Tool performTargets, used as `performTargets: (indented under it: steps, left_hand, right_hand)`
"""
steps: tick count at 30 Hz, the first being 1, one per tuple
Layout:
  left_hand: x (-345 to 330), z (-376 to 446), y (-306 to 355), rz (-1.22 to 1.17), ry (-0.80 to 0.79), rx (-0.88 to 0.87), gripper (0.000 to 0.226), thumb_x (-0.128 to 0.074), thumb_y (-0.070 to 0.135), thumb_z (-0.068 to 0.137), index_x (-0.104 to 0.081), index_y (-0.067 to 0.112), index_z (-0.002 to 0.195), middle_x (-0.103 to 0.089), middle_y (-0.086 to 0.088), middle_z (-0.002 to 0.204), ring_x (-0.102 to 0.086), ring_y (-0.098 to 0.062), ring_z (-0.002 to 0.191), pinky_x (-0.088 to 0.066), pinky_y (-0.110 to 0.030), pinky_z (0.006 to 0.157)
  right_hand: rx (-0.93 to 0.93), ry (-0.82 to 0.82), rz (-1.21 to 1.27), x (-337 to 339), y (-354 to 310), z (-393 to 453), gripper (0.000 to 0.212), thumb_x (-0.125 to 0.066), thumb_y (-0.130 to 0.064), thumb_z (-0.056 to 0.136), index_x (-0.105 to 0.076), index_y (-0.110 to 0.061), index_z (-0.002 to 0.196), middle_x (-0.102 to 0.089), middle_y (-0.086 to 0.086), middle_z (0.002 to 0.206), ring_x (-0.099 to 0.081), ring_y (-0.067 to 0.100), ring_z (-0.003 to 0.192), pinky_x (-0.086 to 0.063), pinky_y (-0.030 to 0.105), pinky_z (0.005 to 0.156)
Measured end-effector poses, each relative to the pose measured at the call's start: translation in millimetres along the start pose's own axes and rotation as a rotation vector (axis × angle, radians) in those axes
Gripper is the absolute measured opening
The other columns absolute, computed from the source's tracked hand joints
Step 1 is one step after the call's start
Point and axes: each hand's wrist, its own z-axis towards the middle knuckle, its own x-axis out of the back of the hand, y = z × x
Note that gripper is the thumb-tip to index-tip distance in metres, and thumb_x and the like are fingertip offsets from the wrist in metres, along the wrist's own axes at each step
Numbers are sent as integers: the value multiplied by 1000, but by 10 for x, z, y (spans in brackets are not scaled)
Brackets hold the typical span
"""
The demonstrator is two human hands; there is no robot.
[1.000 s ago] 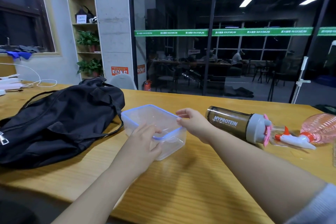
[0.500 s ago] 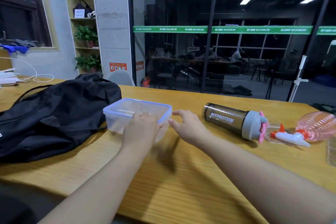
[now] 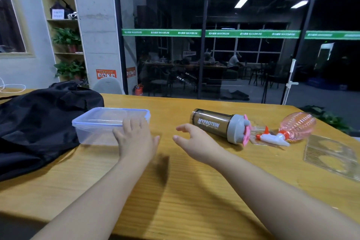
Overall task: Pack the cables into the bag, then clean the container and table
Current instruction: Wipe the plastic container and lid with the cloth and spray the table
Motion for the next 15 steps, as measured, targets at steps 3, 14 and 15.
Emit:
performTargets:
  steps: [3, 14, 15]
  left_hand:
    - [102, -59, 258, -94, -11, -72, 70, -35, 59, 89, -19, 14, 141, -25, -11, 146, -16, -28, 137, -18, -51, 107]
    - [154, -87, 1118, -445, -186, -238, 73, -36, 53, 91, -4, 17, 146, 3, -7, 156, 10, -24, 143, 2, -55, 112]
    - [126, -64, 1170, -463, -203, -239, 74, -36, 54, 91, -4, 17, 147, 4, -7, 156, 11, -24, 143, 2, -55, 112]
  right_hand:
    - [-6, 40, 32, 132, 75, -84, 47, -50, -43, 93, -44, -26, 136, -46, -3, 141, -40, 14, 131, -38, 33, 105]
    - [-122, 292, 132, 506, 461, -70, 41, -52, -31, 94, -45, -20, 133, -49, -2, 134, -49, 11, 111, -43, 27, 89]
    - [-142, 312, 91, 522, 509, -52, 41, -52, -31, 94, -45, -21, 133, -49, -2, 133, -47, 11, 109, -42, 27, 87]
